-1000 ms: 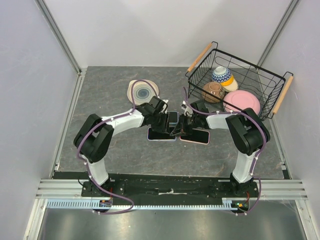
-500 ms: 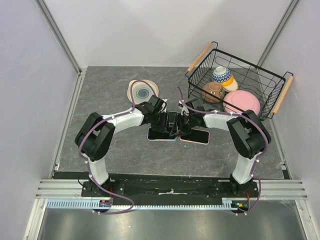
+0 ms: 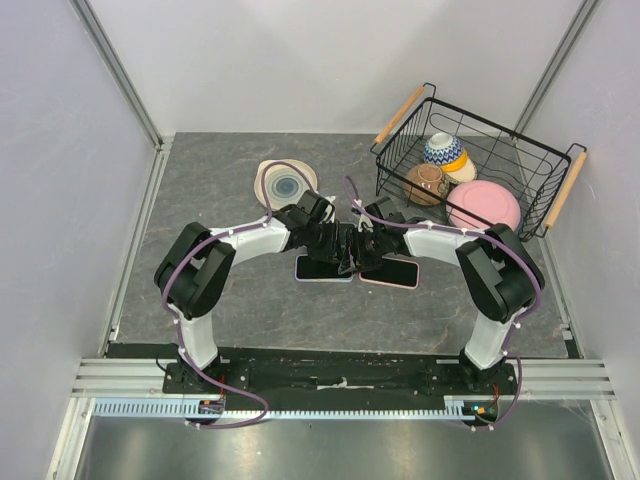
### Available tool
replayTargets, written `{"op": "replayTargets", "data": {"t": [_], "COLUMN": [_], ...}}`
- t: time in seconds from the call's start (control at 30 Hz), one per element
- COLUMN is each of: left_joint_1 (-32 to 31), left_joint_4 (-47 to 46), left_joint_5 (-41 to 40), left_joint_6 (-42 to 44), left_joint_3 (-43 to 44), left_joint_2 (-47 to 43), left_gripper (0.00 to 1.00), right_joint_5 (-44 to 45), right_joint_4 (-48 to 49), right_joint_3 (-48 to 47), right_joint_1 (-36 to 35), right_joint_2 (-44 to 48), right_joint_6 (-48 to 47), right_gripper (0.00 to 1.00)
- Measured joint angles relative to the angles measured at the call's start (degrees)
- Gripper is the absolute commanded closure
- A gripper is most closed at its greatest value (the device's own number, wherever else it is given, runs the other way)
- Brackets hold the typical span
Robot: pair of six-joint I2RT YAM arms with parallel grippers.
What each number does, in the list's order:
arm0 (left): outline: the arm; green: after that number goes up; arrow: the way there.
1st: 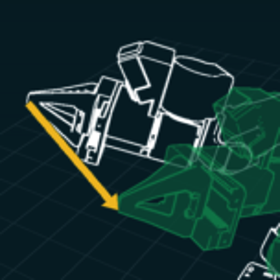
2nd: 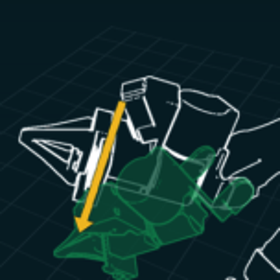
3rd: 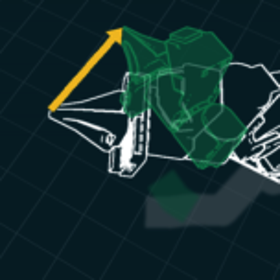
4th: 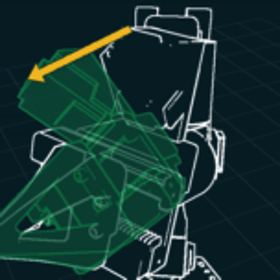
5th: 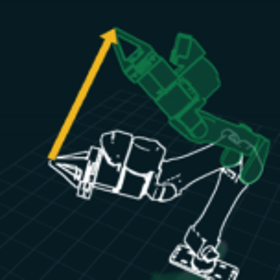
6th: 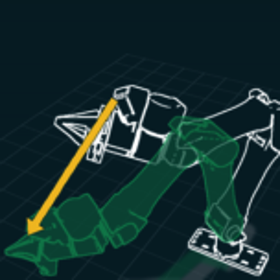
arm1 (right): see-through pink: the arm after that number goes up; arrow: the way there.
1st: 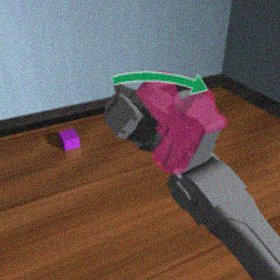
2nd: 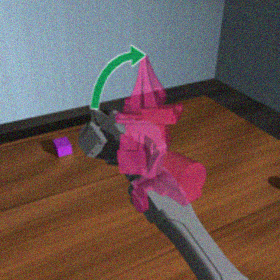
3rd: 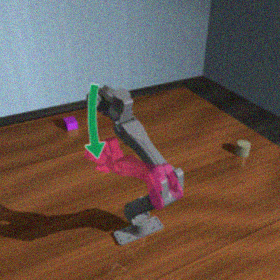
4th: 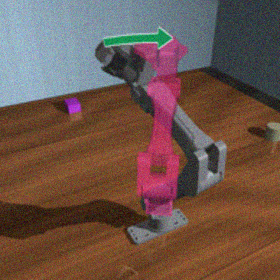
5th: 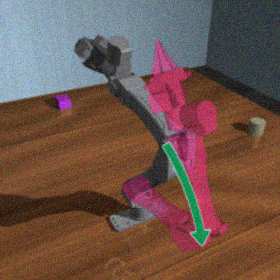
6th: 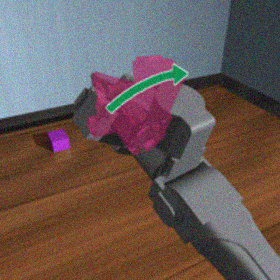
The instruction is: Put the phone into the phone case
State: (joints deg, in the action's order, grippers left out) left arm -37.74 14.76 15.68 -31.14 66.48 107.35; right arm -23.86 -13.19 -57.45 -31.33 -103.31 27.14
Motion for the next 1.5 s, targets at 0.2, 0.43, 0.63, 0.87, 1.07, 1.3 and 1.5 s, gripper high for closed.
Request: {"op": "replayTargets", "data": {"t": [0.2,0.43,0.63,0.87,1.07,1.3,1.5], "left_joint_1": [0.00,0.00,0.00,-0.04,-0.26,-0.35,-0.35], "left_joint_4": [-2.69,-5.79,-7.32,-8.52,-9.57,-9.38,-9.35], "left_joint_5": [1.05,2.12,2.93,2.93,2.86,2.86,2.86], "left_joint_6": [-0.79,-1.44,-1.95,-2.05,-2.10,-2.10,-2.10], "left_joint_3": [-1.38,-3.39,-4.46,-5.66,-8.24,-9.29,-9.29], "left_joint_2": [0.13,0.17,0.02,-0.66,-2.78,-3.63,-3.63], "left_gripper": [0.77,0.81,0.83,0.85,0.87,0.87,0.88], "right_joint_5": [0.02,0.59,1.68,-0.68,-3.21,-5.81,-6.32], "right_joint_4": [-0.02,-1.01,-5.22,-9.42,-9.77,-8.85,-7.93], "right_joint_3": [0.00,0.00,-0.09,-0.07,-0.07,-0.07,-0.13], "right_joint_1": [-0.07,-0.24,-0.02,2.36,4.70,4.68,4.68], "right_joint_2": [0.24,1.14,3.10,5.40,5.75,5.49,1.73], "right_joint_6": [-0.17,-1.03,-1.95,-1.57,-0.87,-0.02,0.07], "right_gripper": [0.46,0.45,0.45,0.46,0.53,0.61,0.63]}}
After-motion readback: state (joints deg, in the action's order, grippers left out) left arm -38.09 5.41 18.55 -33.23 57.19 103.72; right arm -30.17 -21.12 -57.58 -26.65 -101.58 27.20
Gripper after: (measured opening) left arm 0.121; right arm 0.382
